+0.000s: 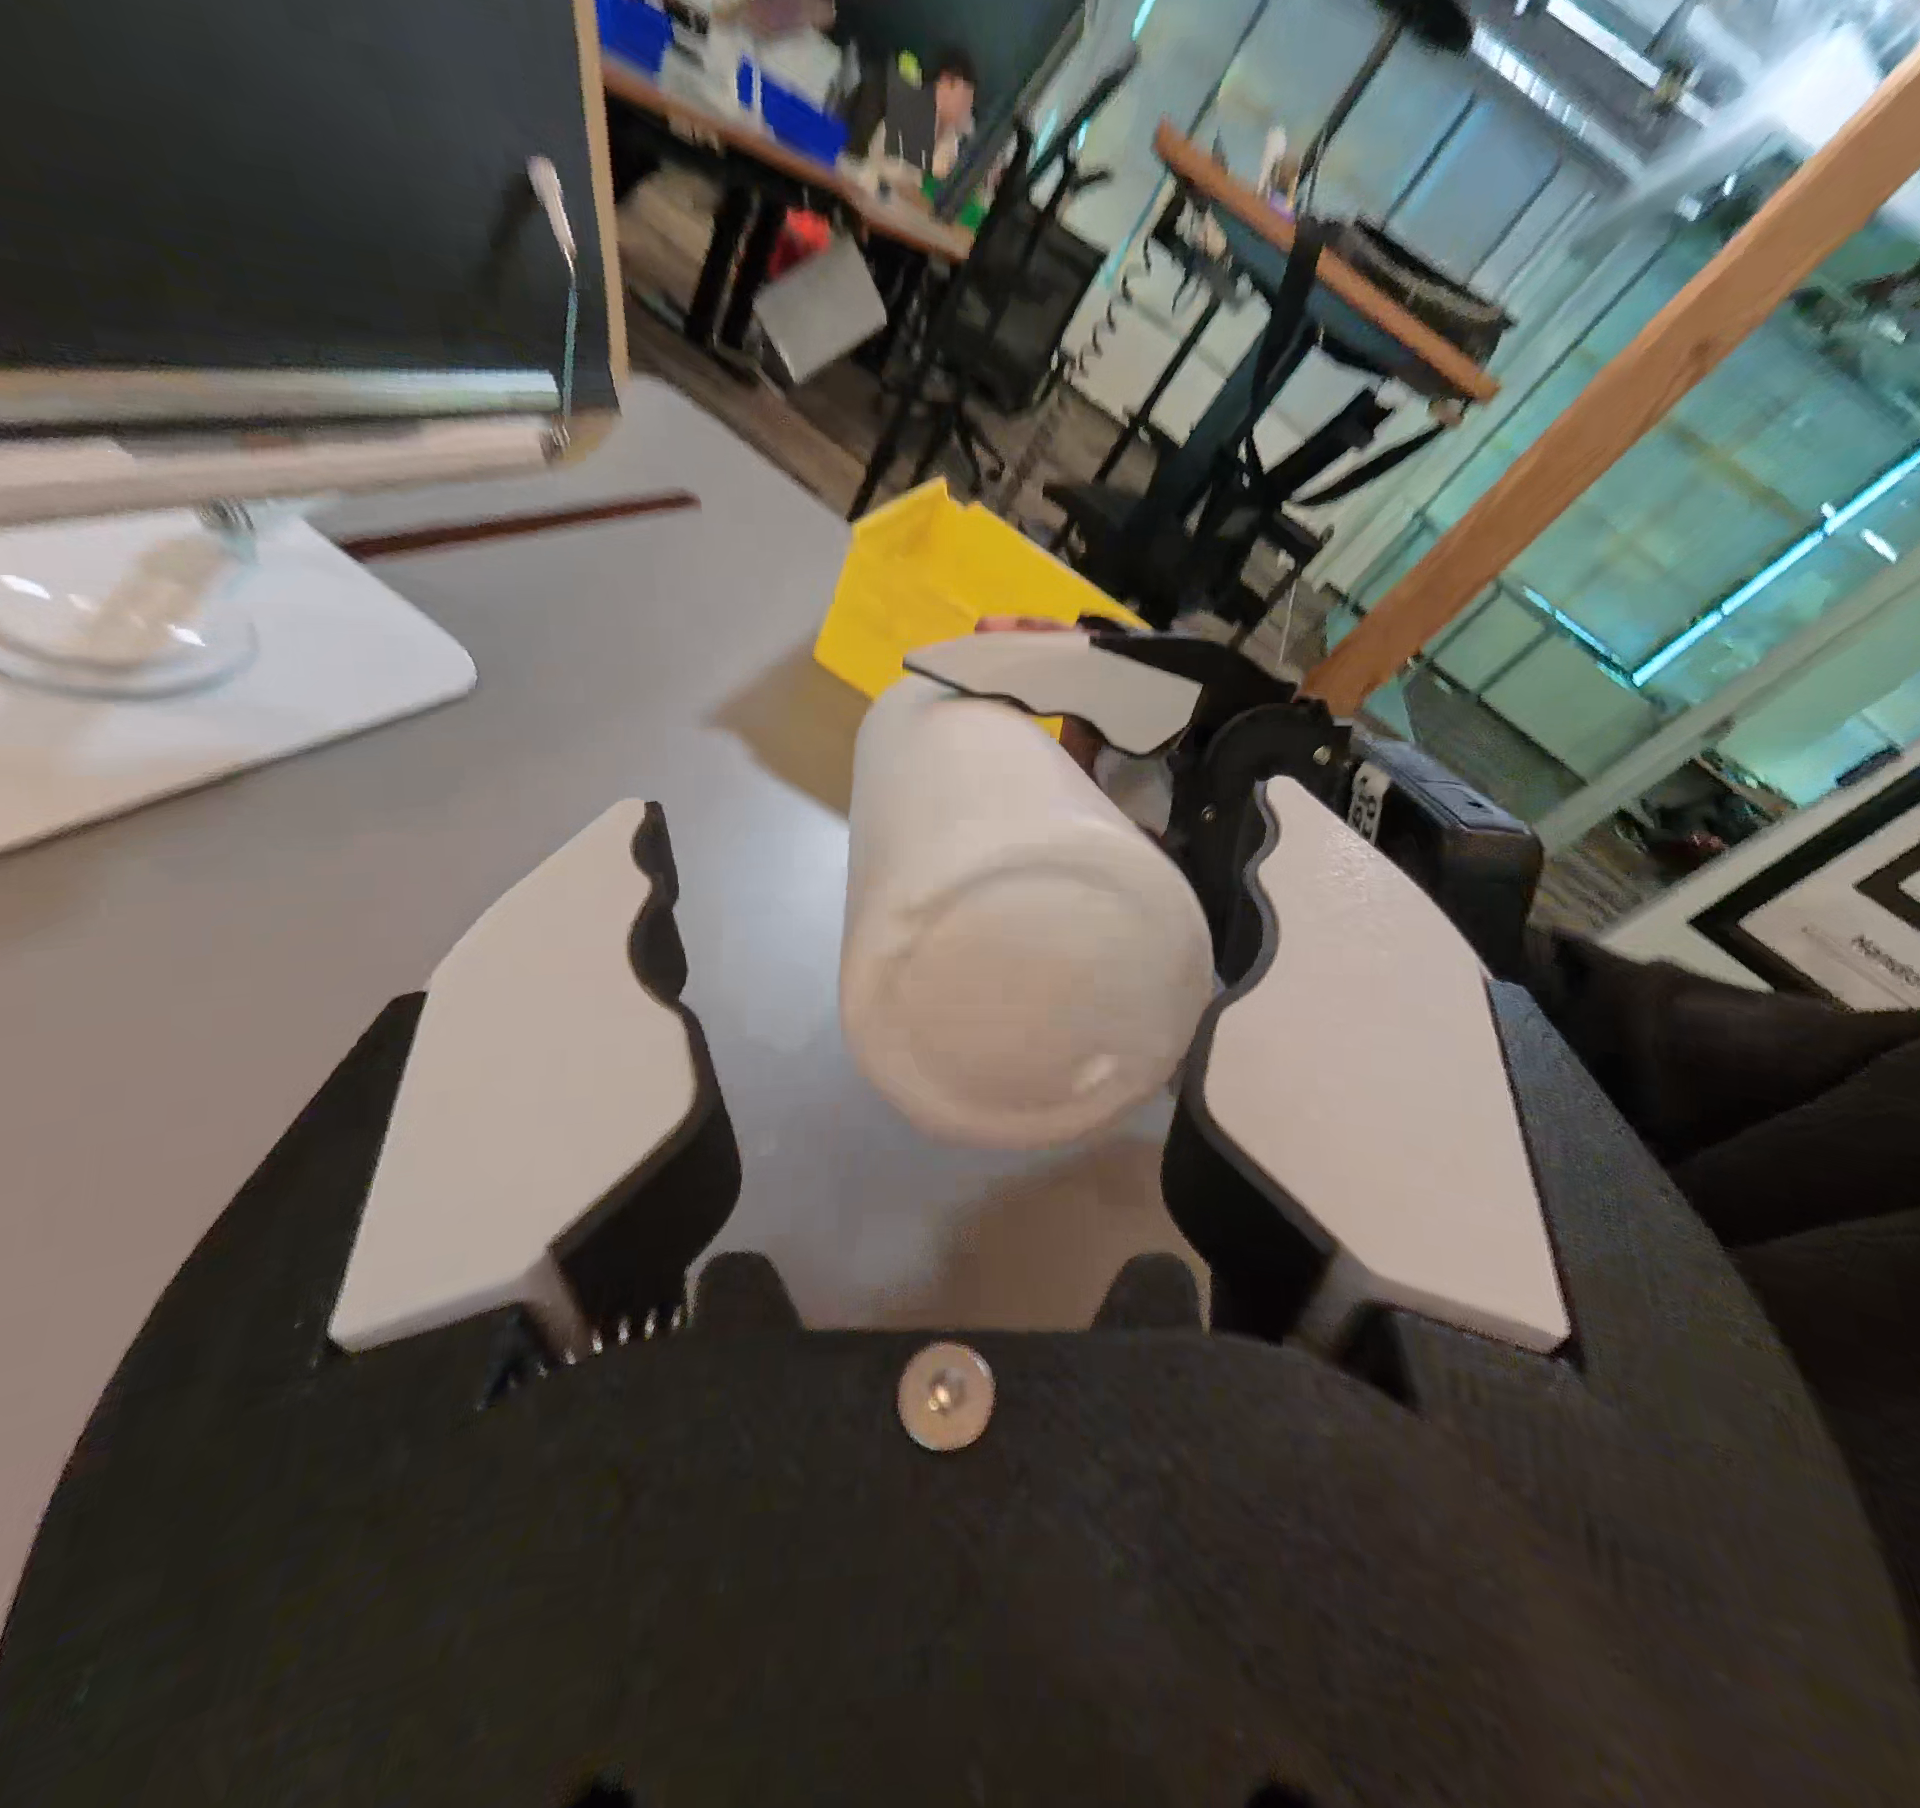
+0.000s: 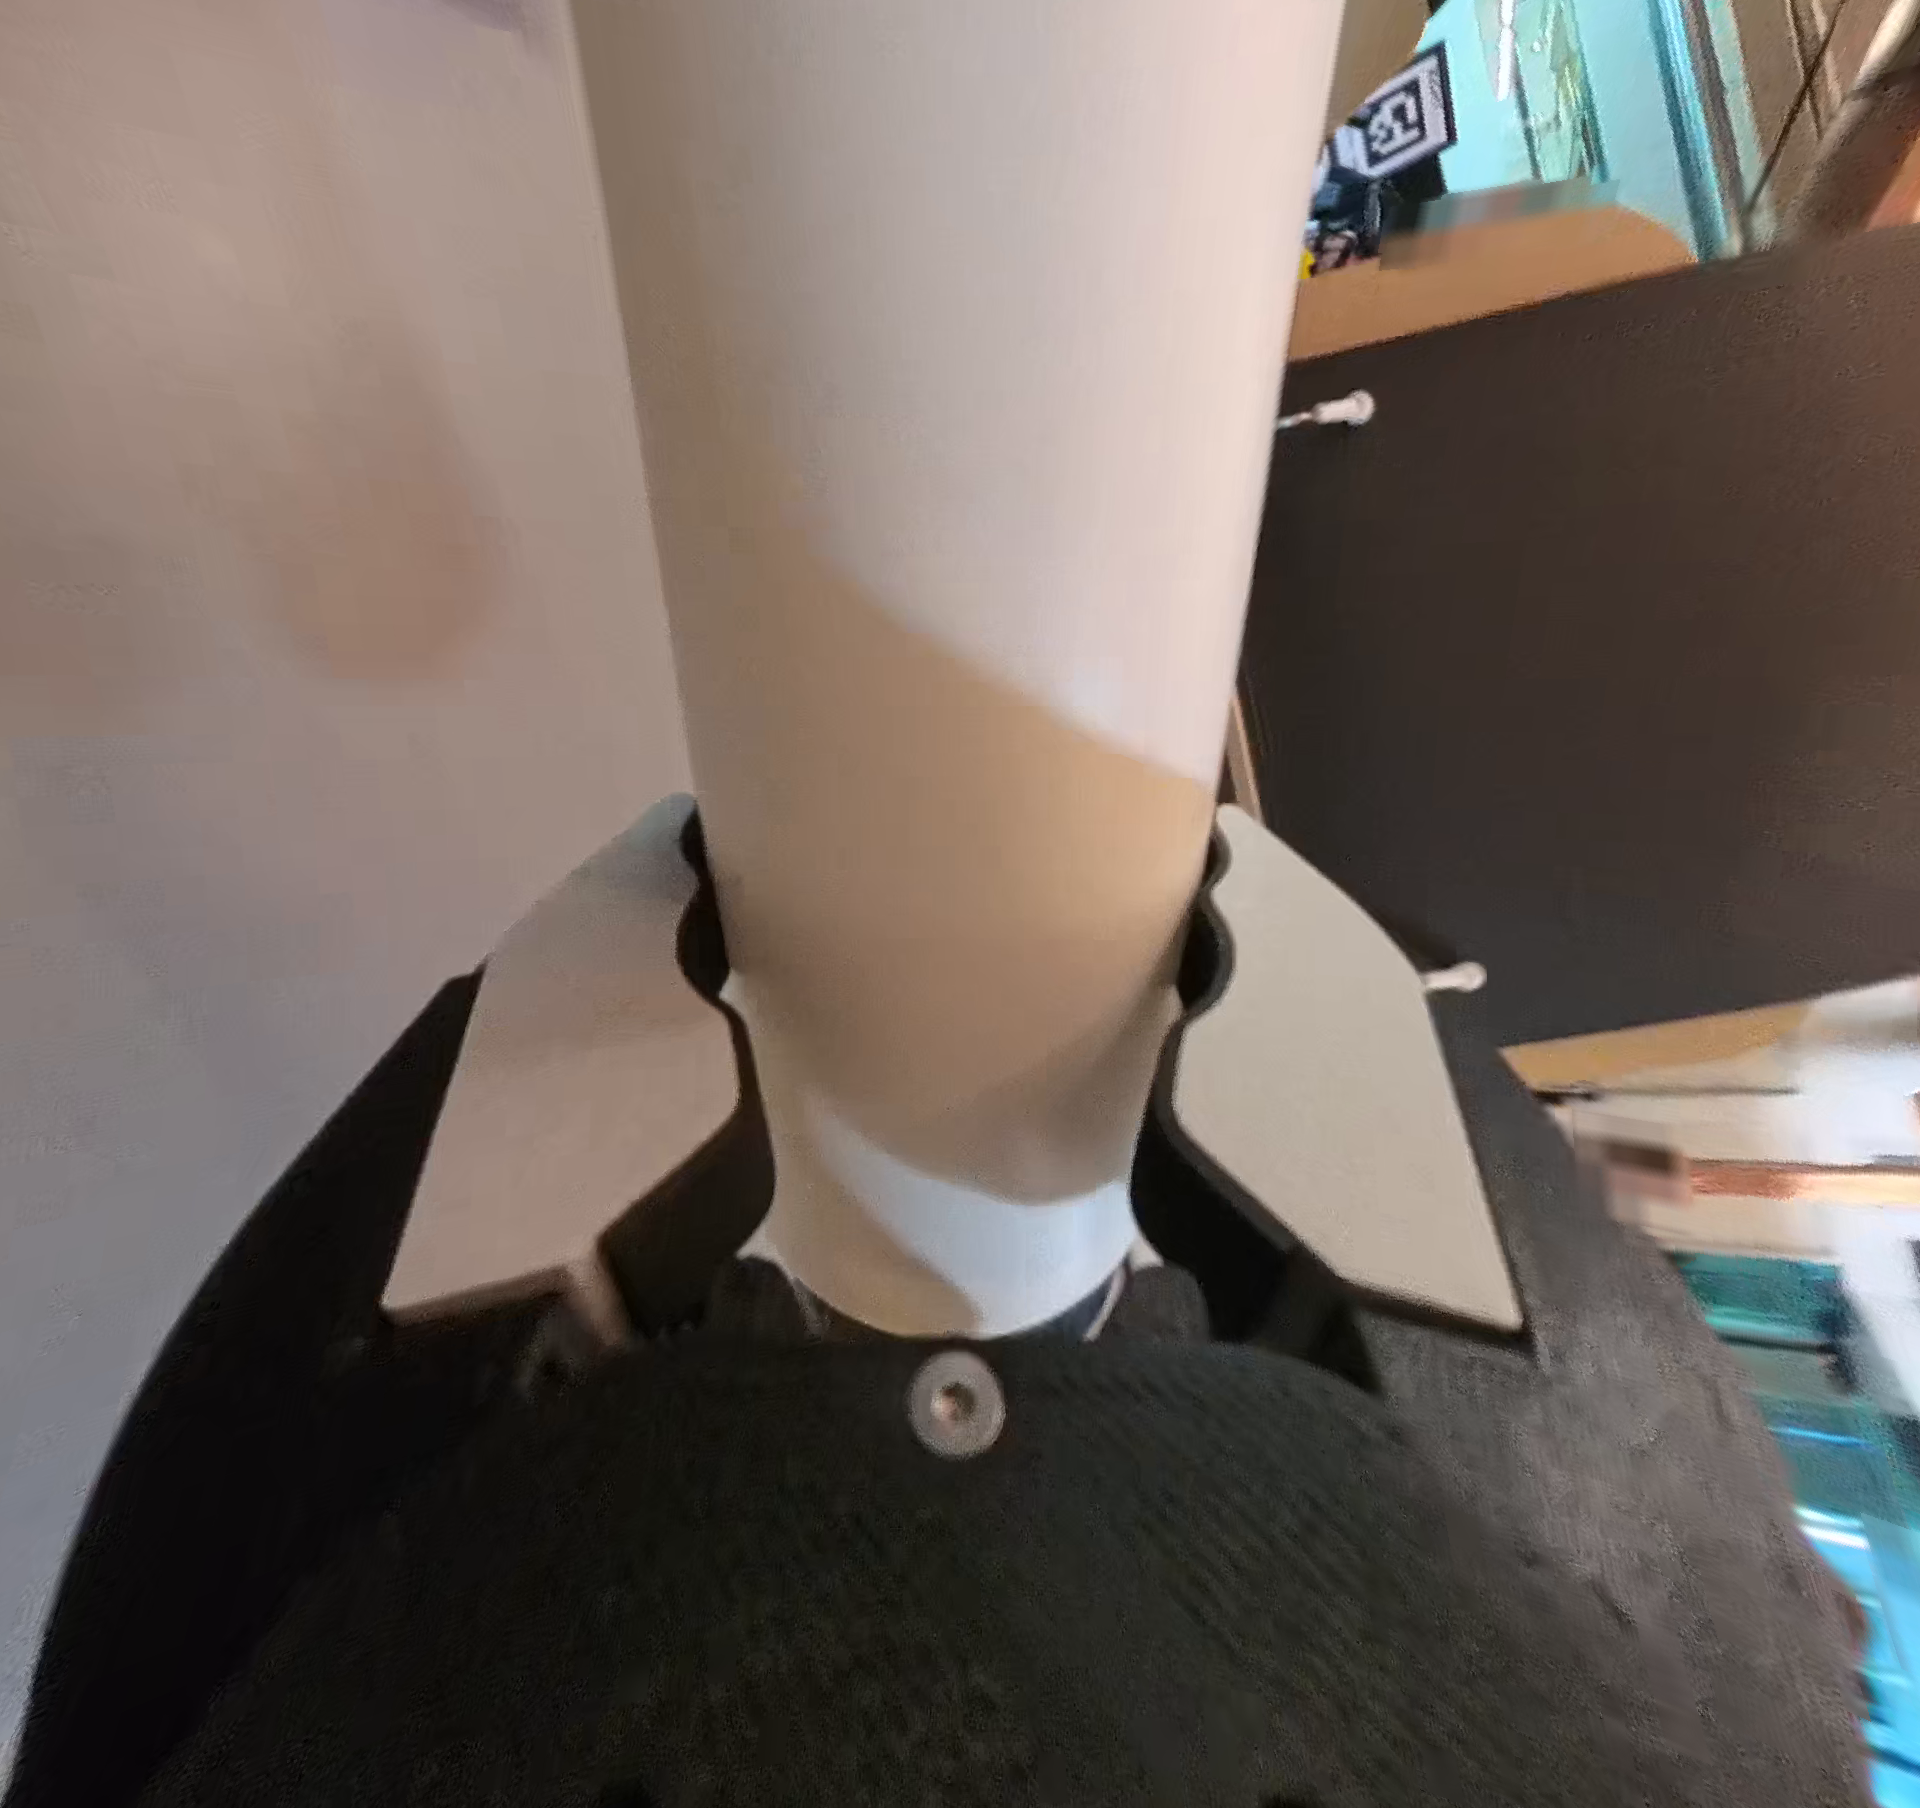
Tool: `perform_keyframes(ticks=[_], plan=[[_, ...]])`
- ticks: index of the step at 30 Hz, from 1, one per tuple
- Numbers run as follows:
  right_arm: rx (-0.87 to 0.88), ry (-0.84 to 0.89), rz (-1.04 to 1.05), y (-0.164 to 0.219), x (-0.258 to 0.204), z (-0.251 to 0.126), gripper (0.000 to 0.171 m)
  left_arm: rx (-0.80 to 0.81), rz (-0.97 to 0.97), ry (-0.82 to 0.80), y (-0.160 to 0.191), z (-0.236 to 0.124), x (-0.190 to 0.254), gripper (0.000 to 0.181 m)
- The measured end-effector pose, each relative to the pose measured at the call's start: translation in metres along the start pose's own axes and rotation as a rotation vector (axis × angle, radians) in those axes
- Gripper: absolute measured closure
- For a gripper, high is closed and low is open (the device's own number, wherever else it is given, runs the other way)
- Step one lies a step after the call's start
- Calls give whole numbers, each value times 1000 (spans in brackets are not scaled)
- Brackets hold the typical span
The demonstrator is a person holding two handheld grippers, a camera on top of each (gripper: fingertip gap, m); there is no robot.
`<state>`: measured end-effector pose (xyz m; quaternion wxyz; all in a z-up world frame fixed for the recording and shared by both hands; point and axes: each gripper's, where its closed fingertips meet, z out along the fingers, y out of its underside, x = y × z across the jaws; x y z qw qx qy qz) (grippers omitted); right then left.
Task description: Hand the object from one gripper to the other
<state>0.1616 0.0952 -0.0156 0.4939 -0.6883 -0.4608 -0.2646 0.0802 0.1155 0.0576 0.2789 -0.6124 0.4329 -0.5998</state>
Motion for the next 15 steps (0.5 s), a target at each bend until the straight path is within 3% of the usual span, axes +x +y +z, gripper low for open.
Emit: perform_keyframes(ticks=[6, 12, 15], plan=[[199, -52, 455, -1, 17, -9, 83, 187, 77, -95, -19, -18, -14, 74], [388, -140, 813, 0, 20, -12, 83, 366, 186, -133, 0, -22, -31, 76], [487, -197, 983, 0, 20, -12, 83, 378, 281, -218, 33, -11, -51, 82]])
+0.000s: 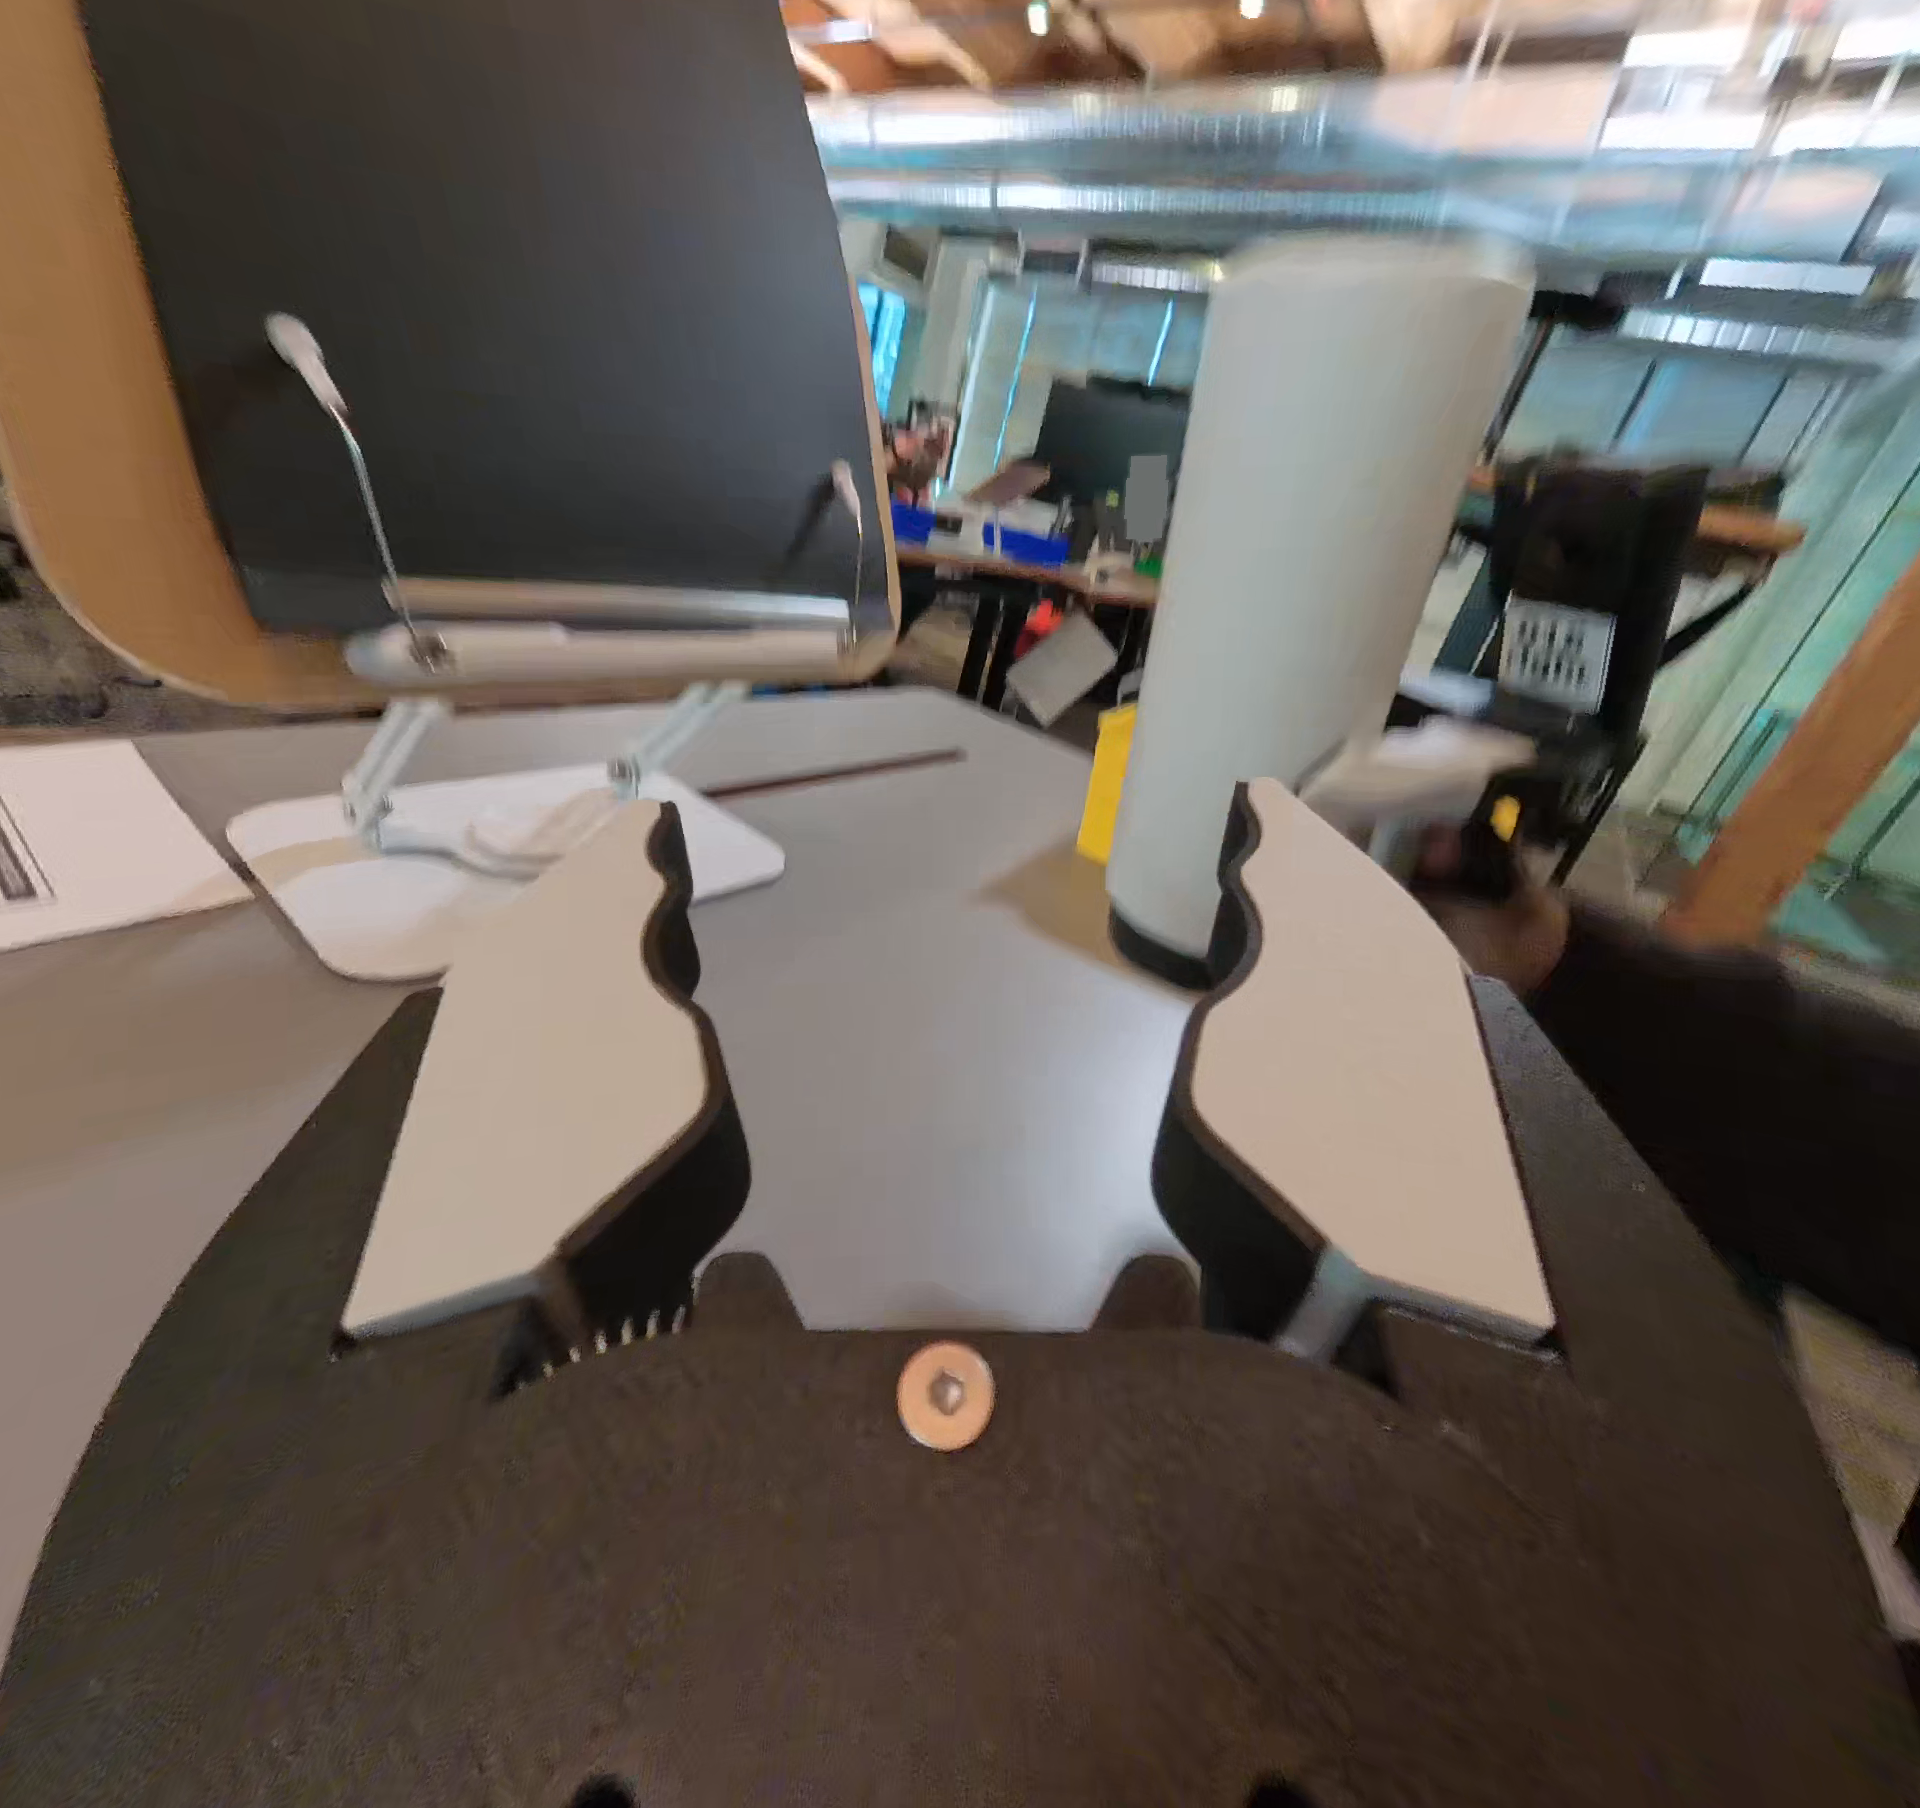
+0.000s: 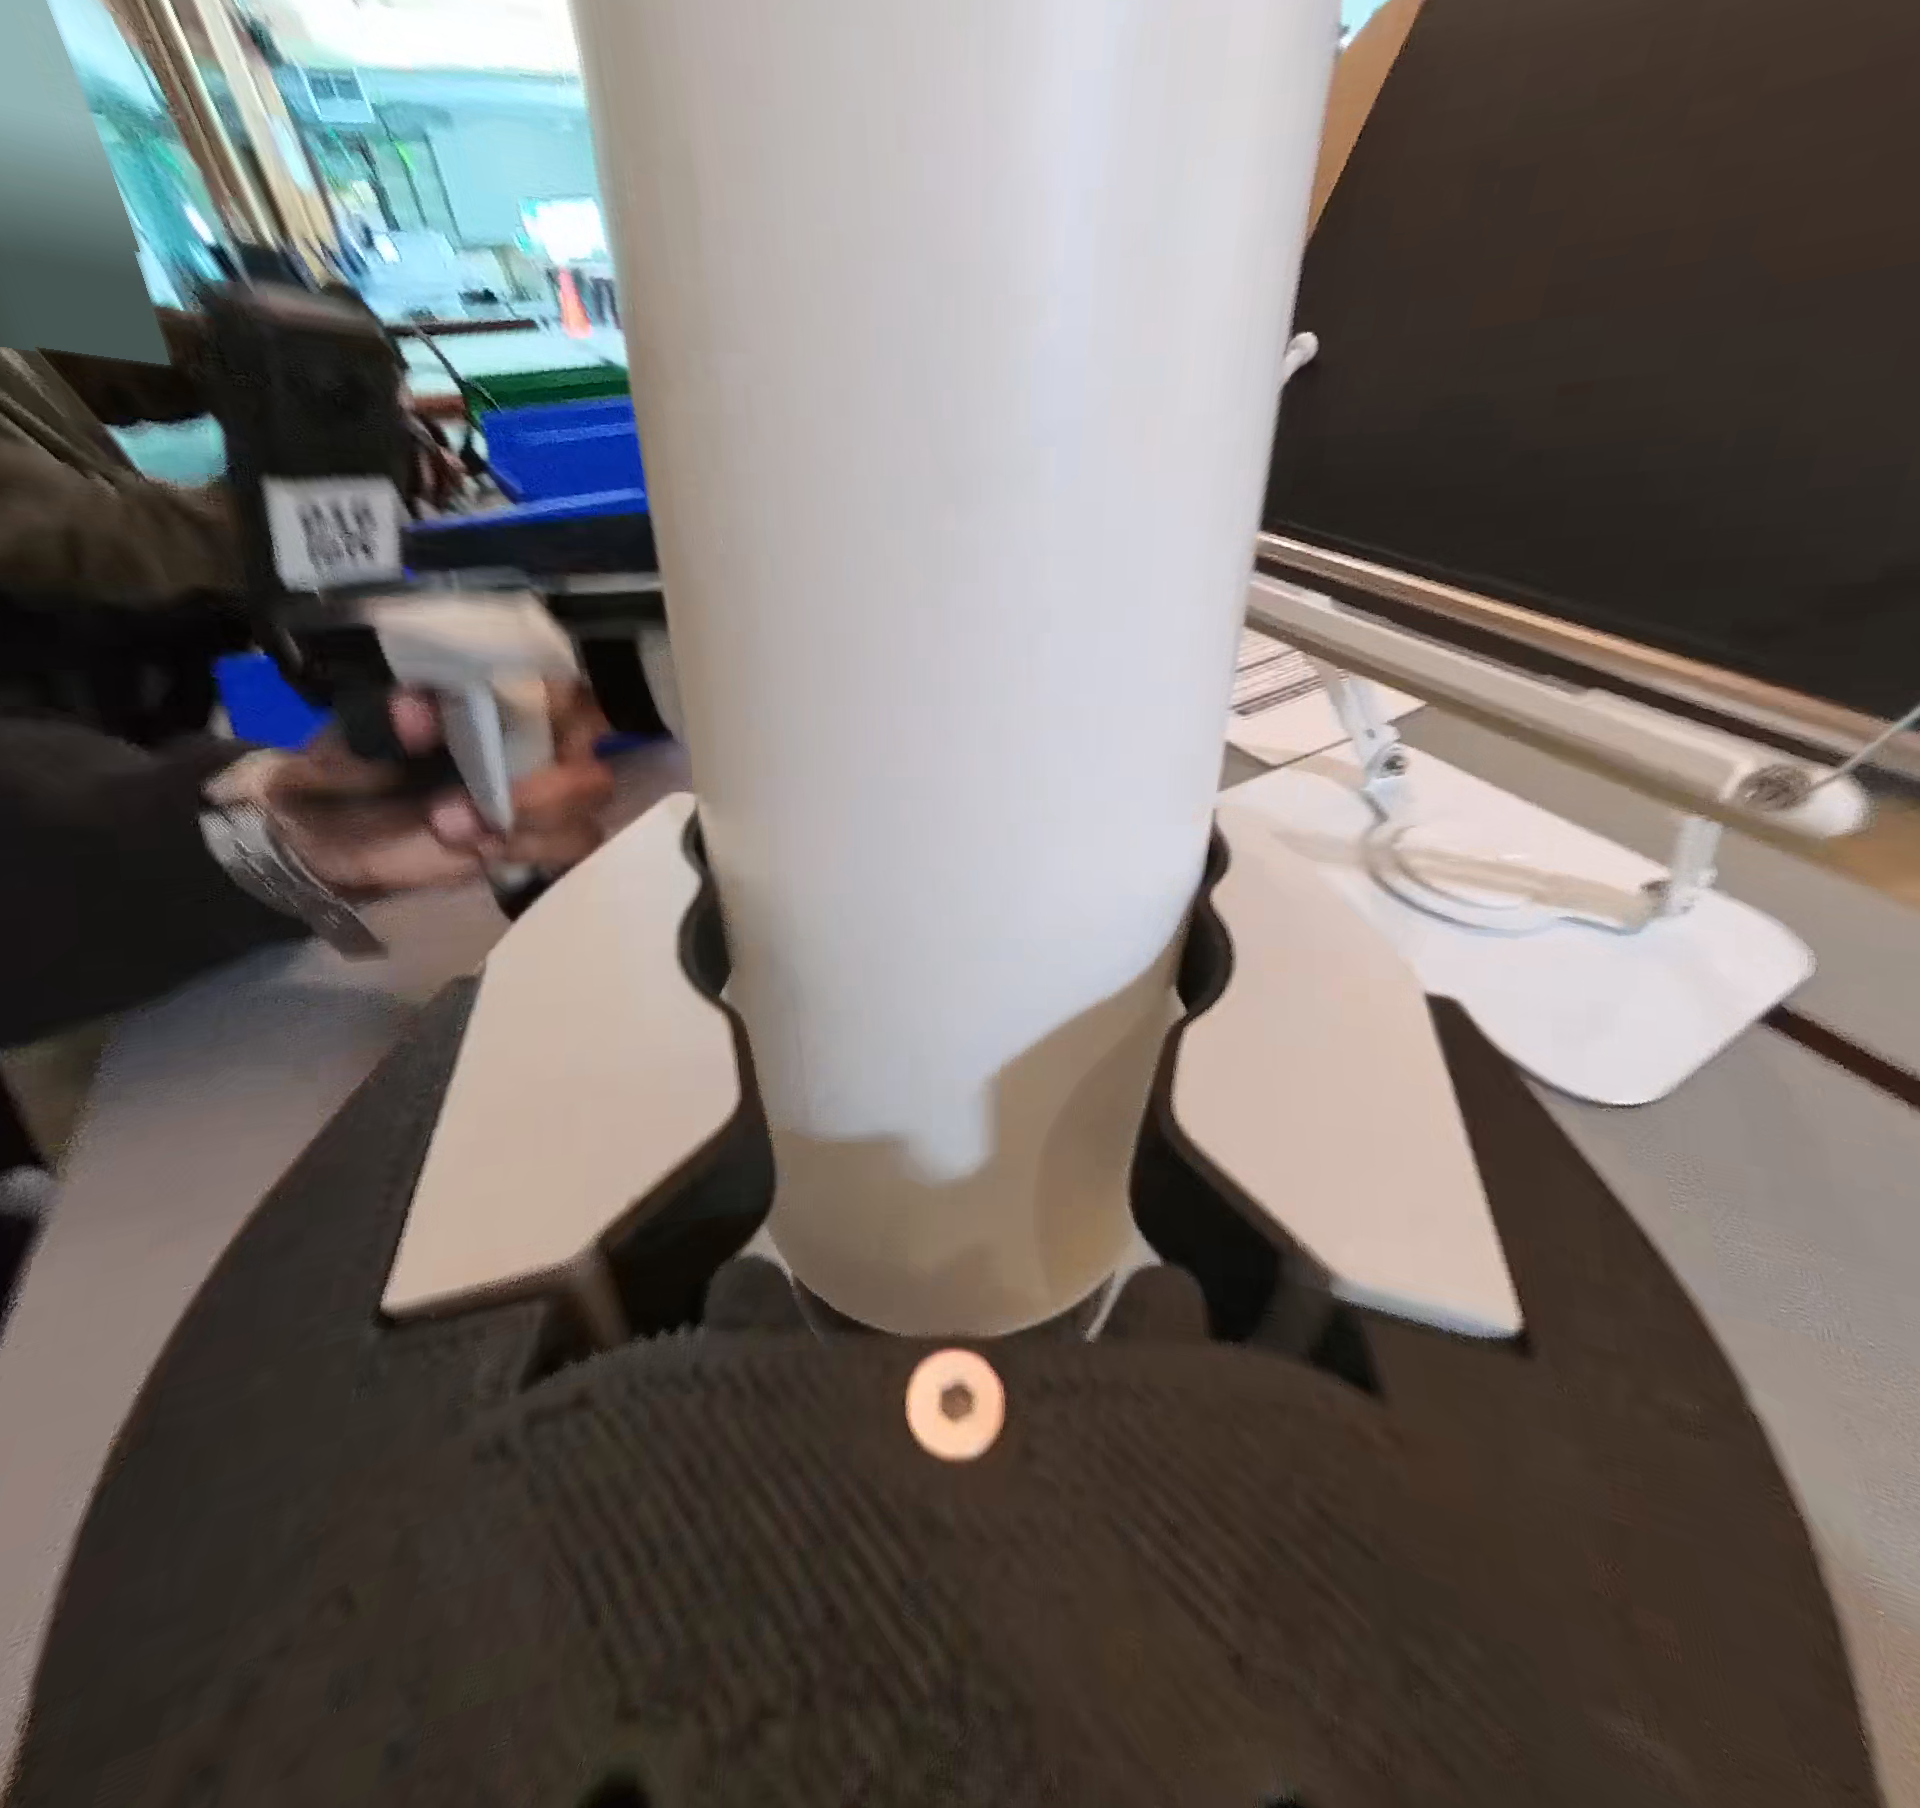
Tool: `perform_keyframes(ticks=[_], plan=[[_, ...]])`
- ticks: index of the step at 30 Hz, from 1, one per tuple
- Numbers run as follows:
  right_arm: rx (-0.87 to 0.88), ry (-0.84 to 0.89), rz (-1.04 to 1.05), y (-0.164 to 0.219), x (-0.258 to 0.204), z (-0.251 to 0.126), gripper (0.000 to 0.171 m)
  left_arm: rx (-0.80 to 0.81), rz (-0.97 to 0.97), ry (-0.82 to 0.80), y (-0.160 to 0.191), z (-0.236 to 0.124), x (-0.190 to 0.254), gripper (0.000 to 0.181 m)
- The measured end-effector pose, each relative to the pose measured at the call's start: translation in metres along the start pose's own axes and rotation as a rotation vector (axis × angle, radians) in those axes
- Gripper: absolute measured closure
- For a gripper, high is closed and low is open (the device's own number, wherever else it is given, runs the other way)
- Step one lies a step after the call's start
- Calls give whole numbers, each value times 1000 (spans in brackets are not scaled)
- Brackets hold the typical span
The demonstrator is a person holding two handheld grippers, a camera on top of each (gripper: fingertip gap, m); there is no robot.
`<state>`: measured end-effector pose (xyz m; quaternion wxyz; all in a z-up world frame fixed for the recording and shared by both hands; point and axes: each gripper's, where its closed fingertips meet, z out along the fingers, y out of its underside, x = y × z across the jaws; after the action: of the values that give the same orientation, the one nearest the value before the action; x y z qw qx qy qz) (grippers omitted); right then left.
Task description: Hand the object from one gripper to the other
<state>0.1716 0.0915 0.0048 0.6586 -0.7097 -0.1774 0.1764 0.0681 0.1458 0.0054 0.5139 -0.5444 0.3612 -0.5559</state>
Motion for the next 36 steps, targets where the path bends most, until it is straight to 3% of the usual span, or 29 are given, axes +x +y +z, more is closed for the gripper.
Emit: perform_keyframes(ticks=[3, 11, 22, 36], plan=[[46, -42, 104, 3, 1, -1, 83, -107, 32, 29, 41, 9, 10, 79], [91, -111, 170, -1, -14, 2, 83, -246, 74, 144, 81, 23, 50, 77], [97, -183, 173, -4, -45, 14, 83, -335, 62, 226, 111, 34, 85, 73], [90, -245, 167, -3, -75, 24, 83, -321, 60, 249, 114, 34, 93, 74]])
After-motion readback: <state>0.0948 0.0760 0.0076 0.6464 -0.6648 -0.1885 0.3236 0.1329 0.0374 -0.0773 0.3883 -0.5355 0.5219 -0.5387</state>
